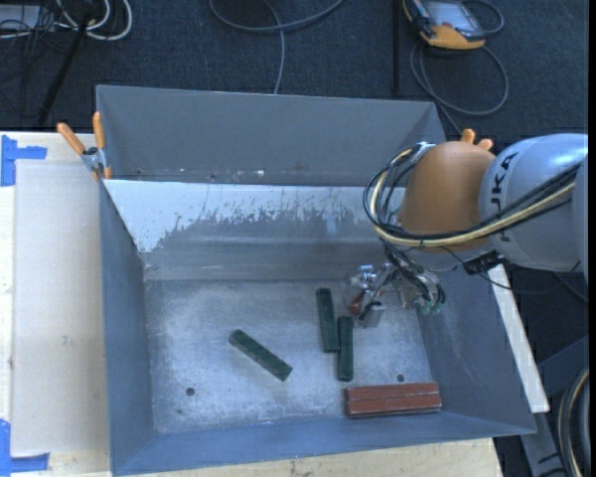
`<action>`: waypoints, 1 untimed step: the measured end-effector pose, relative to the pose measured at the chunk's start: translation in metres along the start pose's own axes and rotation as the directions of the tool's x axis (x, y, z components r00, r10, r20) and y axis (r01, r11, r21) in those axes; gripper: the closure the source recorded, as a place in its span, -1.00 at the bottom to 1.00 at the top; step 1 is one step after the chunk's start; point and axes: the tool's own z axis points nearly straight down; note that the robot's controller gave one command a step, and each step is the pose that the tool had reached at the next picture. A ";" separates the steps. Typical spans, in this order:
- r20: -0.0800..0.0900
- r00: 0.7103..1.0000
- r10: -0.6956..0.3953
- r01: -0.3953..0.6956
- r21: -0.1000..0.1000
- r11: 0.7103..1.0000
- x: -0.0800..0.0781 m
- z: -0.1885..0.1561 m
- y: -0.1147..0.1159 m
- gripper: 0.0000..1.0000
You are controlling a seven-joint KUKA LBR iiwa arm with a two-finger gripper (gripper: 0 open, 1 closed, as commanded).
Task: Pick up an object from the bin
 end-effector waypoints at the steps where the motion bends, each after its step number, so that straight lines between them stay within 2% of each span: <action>1: 0.000 1.000 0.001 -0.001 0.000 1.000 0.000 0.000 0.000 -1.00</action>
Offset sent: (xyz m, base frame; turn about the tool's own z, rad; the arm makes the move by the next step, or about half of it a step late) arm 0.0000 0.0000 0.0000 0.0000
